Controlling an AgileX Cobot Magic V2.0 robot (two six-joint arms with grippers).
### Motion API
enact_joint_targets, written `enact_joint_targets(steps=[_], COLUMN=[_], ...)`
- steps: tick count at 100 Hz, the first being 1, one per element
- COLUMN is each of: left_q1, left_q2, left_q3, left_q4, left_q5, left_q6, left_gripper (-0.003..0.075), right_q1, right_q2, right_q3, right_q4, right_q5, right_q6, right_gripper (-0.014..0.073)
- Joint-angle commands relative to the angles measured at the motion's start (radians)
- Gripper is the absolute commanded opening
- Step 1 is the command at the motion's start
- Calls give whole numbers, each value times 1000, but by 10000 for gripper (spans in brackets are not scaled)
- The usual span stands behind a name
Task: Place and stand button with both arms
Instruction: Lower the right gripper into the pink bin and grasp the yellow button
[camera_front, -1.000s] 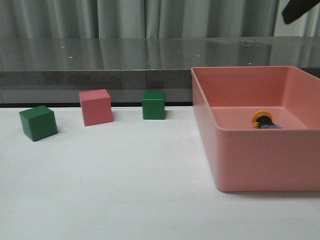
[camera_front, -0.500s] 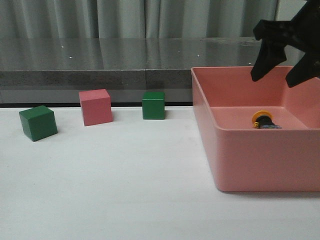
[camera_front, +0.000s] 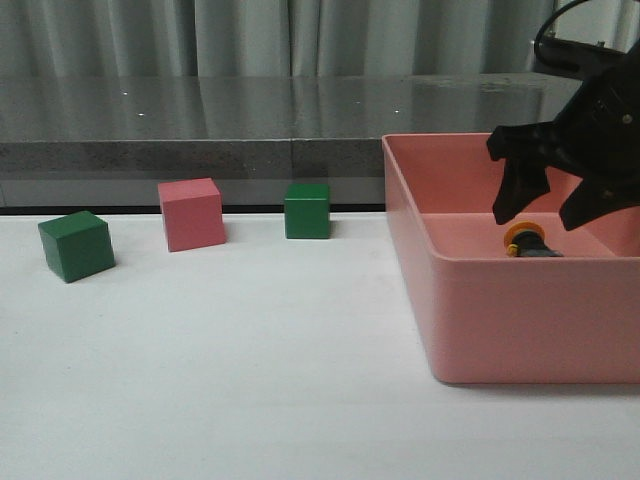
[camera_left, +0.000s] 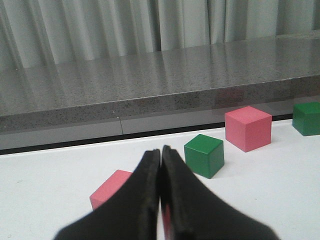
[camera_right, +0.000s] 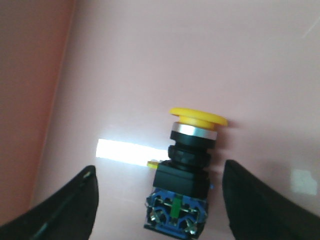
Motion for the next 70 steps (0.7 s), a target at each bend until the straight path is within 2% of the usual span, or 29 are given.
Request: enact_joint_targets(steps=[1,48,55,70], left_q1=[3,3,3,3], left_q2=[-30,-30,-30,-30], left_q3=[29,29,29,29], left_q4=[-6,-6,-6,-6], left_q5=[-80,-80,-80,-80], left_q6=[-14,-14,-14,-14], left_gripper=[-19,-19,-19,-19], right_q1=[0,0,0,0], right_q2=[-21,63,63,63], right_q3=[-28,-28,-28,-29], right_q4=[-11,-24,-24,-24], right_q5=[-54,-76,-72,-52], right_q6=[-2,-2,-2,-2], right_gripper=[520,516,456,197])
